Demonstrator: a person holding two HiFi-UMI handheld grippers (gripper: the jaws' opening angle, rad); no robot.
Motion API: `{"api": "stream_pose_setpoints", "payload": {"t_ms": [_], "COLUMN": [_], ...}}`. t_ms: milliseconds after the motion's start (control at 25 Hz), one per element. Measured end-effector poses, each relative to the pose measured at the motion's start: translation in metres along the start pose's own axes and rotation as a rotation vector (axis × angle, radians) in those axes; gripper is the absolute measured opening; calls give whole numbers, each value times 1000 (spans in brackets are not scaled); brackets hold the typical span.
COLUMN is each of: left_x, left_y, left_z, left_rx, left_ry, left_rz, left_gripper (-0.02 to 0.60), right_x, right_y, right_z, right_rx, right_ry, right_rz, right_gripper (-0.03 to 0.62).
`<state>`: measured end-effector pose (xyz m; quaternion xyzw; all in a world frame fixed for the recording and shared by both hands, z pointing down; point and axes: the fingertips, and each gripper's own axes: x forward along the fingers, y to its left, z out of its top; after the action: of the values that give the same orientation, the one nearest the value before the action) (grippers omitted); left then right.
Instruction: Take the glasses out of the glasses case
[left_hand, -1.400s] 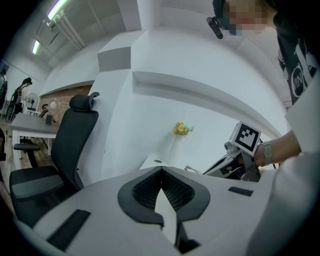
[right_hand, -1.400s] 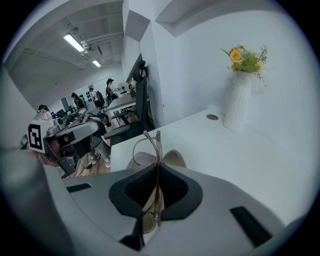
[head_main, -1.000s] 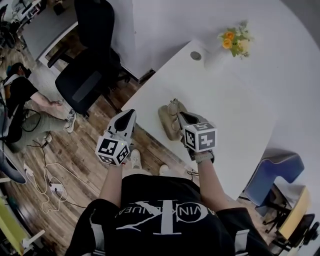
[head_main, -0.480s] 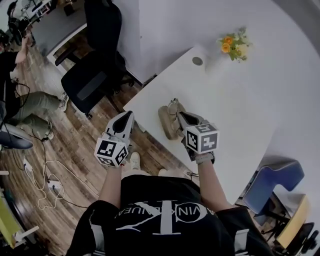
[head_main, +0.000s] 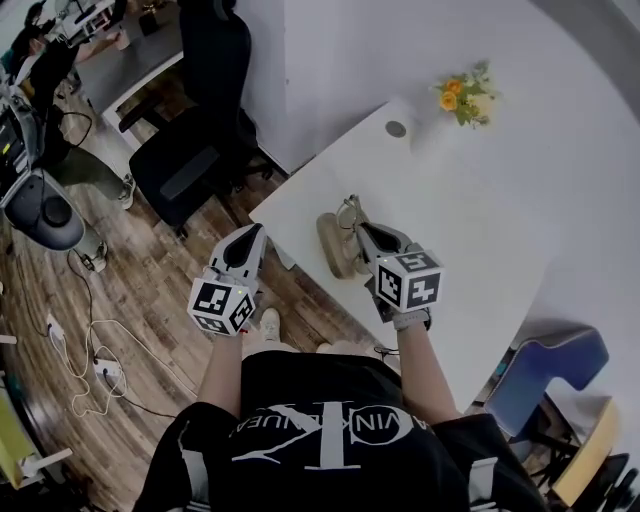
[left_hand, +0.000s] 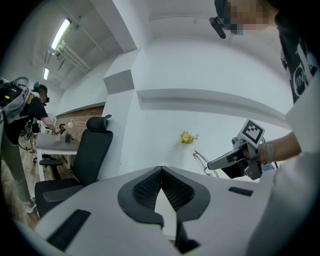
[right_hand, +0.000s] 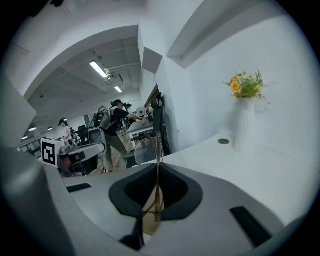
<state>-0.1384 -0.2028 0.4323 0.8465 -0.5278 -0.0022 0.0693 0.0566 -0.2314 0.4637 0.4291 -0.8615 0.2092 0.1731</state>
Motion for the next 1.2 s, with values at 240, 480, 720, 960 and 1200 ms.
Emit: {"api": "stream_pose_setpoints", "payload": {"t_ms": [240,480,720,960,1200], "left_x": [-7,-13,-18,-20,-27], "left_y": [-3,-2,-2,-5,-5], "left_z": [7,14,20,26,30], "left_rx": [14,29,42,54,61], "left_ry": [-11,-23,-34,-45,-58], "left_rz": [10,23,35,47,69], "left_gripper": [14,14,14,14,14], "right_x": [-11,-22,-35,-46,-59], "right_y": [4,8,10,8,8], "right_z": [9,21,30,39,46], "right_rx": [0,-9,-28,-36,-63], "right_ry": [-58,-125,-183,-236,-280], "right_rz": [12,30,35,47,53], "right_gripper": [34,34,34,33,32]}}
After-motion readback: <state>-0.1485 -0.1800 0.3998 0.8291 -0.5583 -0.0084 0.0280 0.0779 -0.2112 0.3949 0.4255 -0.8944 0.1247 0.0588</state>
